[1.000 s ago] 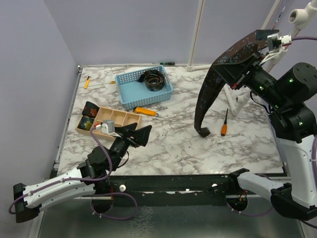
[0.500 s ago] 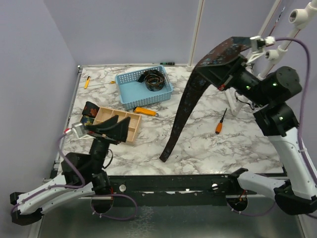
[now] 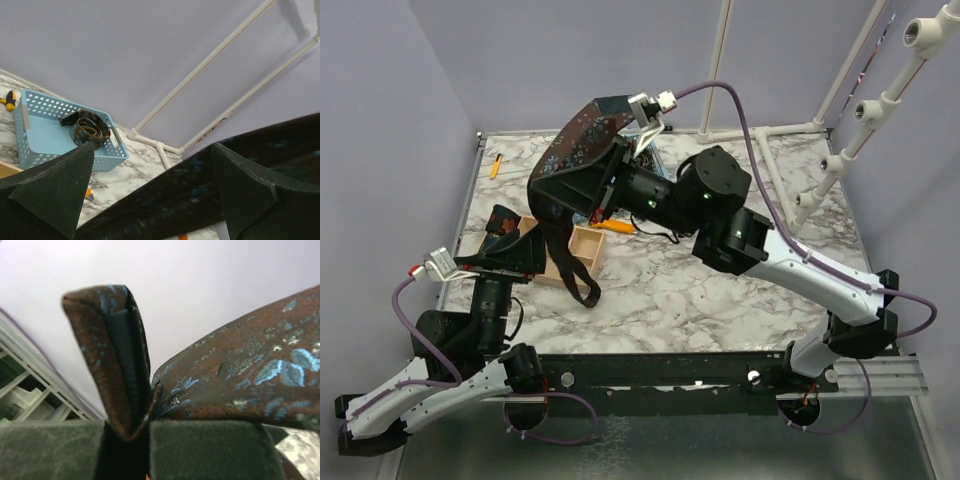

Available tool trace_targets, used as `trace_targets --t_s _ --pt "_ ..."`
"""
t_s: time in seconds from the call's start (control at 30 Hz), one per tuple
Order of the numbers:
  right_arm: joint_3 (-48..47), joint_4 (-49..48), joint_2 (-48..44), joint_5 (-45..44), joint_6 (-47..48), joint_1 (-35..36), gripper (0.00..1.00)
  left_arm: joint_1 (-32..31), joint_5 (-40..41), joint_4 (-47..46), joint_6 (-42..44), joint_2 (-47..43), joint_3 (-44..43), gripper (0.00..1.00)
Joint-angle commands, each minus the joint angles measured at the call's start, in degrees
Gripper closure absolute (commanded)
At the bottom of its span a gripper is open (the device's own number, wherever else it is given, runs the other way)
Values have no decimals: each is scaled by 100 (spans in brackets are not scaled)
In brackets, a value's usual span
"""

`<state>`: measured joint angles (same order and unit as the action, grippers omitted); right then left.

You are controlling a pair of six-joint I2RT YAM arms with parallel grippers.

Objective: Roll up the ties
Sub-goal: Flatten out the tie at the center of the board.

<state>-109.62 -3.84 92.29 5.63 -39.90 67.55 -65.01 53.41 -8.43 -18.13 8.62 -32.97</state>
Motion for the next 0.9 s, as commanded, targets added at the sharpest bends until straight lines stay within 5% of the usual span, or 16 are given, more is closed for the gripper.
trace_targets --t_s 0.0,0.23,0.4,0.63,0.8,0.87 --pt "439 -750 -959 -1505 108 188 100 -16 343 317 -14 -73 -94 1" --pt "3627 132 -3445 -5308 461 -260 100 -21 418 452 -243 -45 47 1" --pt "5615 2227 -5034 -6844 -436 -938 100 -20 254 459 -649 405 396 1" --pt "6740 5397 -6113 -7743 -2842 -1007 100 -20 -322 332 -1622 1326 982 1" --pt "7024 7536 -6019 -7878 -5082 -1007 100 -16 -718 415 -2265 1646 1392 1" --pt "7019 7645 -5875 -7849 -5315 -1026 100 -20 -935 666 -2550 1715 1407 1"
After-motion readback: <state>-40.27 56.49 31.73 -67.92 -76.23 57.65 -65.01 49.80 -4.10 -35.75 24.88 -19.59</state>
